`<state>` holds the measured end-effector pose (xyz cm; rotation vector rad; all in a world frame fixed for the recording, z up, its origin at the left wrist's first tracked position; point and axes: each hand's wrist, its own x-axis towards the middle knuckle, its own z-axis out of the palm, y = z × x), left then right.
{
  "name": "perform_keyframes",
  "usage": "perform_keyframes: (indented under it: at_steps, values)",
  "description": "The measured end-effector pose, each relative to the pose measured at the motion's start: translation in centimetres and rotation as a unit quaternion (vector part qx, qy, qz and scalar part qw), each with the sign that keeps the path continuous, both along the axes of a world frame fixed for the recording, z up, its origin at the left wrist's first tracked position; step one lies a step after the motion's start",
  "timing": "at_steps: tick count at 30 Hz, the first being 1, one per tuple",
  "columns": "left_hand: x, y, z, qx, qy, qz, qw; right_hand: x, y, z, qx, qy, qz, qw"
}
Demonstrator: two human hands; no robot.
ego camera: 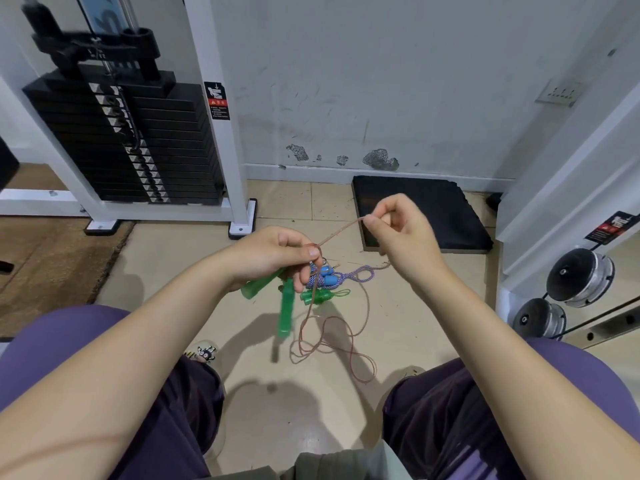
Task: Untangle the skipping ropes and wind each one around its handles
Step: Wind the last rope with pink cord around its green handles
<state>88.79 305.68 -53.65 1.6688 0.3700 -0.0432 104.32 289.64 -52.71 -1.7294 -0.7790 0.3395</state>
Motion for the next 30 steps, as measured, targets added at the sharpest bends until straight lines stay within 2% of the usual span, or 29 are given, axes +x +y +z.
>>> perform_keyframes:
  at_steps: [2,5,7,10,14,16,19,22,30]
  values:
    - [0.0,-0.2,-0.3,0.01,-0.003,0.014,1.0,-0.2,-0.1,0.0,-0.008,0.021,0.032,0.999]
    - [0.1,-0.8,-0.4,-0.007,-0.003,0.012,1.0,-1.4,-0.1,-0.2,-0.047,0.058,0.159,0.984]
    - [0.1,-1.0,-0.2,-0.022,-0.002,-0.003,1.0,-1.8,0.1,-0.4,-0.074,0.034,0.202,0.976]
    - [0.0,-0.8,0.0,-0.035,0.013,-0.011,0.999,-1.4,0.2,-0.5,-0.092,-0.016,0.165,0.982]
    - [-0.3,-0.4,0.4,-0.051,0.017,-0.027,0.998,-0.8,0.0,-0.5,-0.076,-0.011,0.104,0.992]
    - [-0.3,-0.5,0.5,-0.053,0.014,-0.038,0.998,-0.8,-0.2,-0.5,-0.08,0.009,0.121,0.989]
    - [-0.3,-0.8,0.5,-0.054,0.019,-0.066,0.996,-1.4,-0.2,-0.4,-0.075,0.08,0.199,0.974]
    - [-0.4,-1.0,0.4,-0.041,0.024,-0.1,0.994,-2.0,-0.1,-0.5,-0.109,0.098,0.253,0.956]
    - [-0.6,0.0,0.4,0.031,0.06,-0.079,0.995,-0.5,-0.5,0.1,-0.108,0.051,0.199,0.973]
